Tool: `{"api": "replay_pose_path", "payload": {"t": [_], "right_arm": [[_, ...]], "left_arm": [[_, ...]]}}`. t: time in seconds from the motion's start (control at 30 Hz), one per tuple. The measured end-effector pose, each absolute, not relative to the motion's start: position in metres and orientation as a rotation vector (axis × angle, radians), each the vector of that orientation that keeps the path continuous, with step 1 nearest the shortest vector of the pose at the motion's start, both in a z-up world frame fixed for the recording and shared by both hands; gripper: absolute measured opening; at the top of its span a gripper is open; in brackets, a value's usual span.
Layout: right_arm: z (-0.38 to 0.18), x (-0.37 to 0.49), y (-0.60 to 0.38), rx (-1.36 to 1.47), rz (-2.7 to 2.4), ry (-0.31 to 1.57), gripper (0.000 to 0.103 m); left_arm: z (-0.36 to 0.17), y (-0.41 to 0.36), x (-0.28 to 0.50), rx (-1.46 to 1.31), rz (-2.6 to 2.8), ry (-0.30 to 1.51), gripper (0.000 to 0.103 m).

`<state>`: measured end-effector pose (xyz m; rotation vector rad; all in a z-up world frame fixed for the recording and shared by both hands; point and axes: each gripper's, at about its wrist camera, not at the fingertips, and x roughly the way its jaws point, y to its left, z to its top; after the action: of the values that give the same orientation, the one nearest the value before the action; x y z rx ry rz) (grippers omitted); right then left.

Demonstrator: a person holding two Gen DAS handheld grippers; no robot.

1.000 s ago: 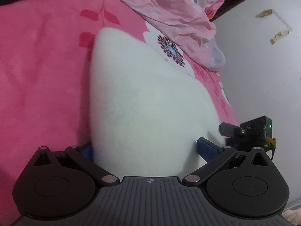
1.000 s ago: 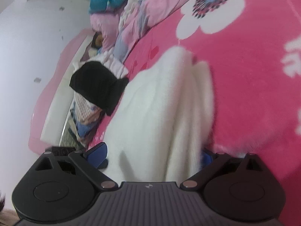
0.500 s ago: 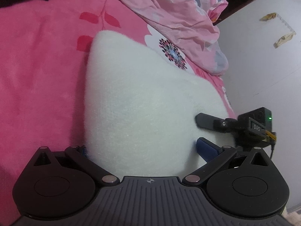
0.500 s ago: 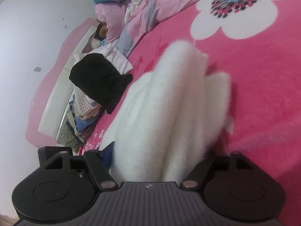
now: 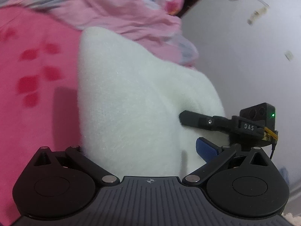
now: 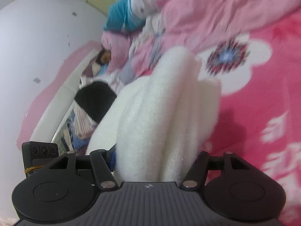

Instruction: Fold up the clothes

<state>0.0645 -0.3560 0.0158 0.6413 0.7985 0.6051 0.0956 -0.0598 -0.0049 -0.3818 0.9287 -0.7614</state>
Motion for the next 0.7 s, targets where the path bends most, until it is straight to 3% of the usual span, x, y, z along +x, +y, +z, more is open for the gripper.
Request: {"api": "replay_pose_path", "payload": {"t": [0.37,0.7], "right_arm": [[0.095,0.042,-0.534,0.47,0.285,0.679,0.064],[0.063,0.108,-0.697,0.281,0.023,0.781,0.064]], "left_arm": [[0.028,-0.283,0.141,-0.273,-1.023,0.911,0.102],[-0.038,-0.474,0.208,-0.395,-1.13,0.978,0.102]]}}
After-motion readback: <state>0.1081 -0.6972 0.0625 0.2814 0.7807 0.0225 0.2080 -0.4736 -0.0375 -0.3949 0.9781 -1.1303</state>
